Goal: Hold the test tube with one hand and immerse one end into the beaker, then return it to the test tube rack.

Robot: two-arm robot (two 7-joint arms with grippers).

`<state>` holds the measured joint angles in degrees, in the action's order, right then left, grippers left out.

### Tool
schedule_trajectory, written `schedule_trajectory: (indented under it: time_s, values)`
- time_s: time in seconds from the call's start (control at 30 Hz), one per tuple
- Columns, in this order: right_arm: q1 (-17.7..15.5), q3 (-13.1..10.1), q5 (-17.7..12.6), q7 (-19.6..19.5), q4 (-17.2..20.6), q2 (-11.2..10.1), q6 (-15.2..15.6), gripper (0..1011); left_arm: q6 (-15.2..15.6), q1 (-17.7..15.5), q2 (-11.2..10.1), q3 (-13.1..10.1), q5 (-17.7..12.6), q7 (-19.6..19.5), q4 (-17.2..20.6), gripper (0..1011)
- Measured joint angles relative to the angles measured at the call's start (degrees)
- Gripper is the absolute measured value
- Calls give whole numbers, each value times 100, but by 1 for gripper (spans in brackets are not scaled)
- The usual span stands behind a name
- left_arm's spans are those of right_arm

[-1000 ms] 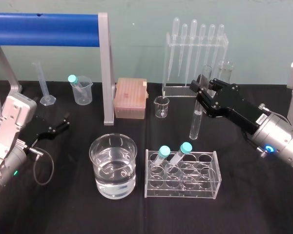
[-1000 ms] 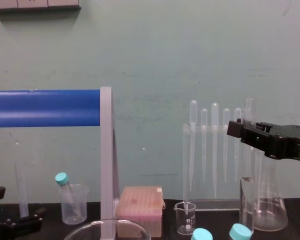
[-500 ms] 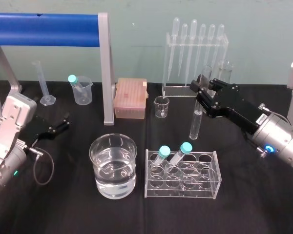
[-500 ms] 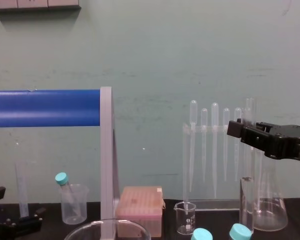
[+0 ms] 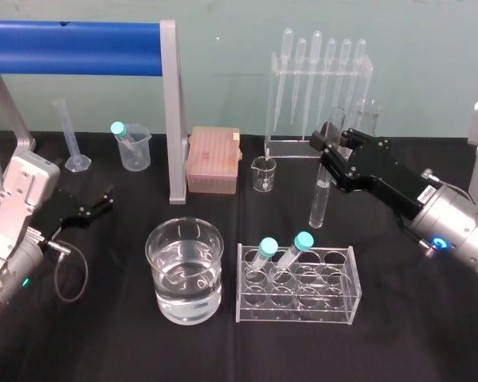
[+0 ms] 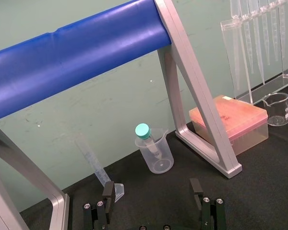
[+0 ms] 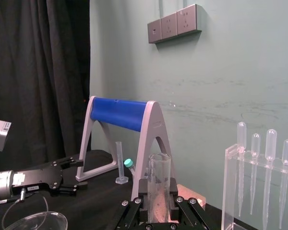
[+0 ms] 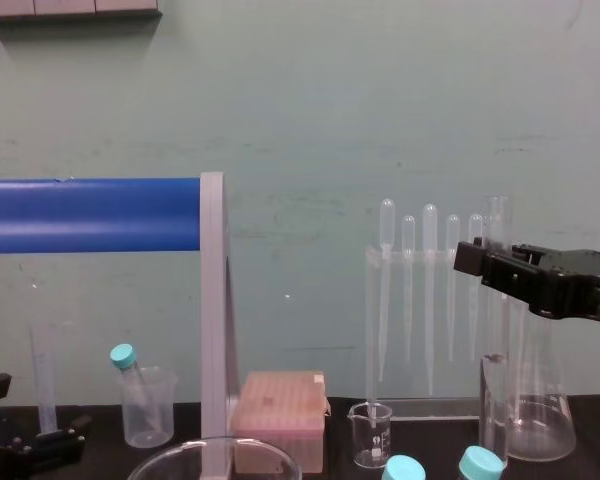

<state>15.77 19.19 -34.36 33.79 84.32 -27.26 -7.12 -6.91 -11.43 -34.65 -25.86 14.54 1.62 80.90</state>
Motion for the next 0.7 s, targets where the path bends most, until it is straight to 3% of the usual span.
schedule_trajectory:
  time_s: [0.3, 0.63, 0.7]
  values:
    - [264, 75, -173, 316, -117, 54, -85, 233, 0, 0, 0, 0, 0, 0, 0, 1000]
    - [1254, 550, -305, 1011, -670, 244, 52, 234, 0, 0, 0, 0, 0, 0, 0, 1000]
    - [1326, 592, -311, 1067, -726, 267, 62, 234, 0, 0, 0, 0, 0, 0, 0, 1000]
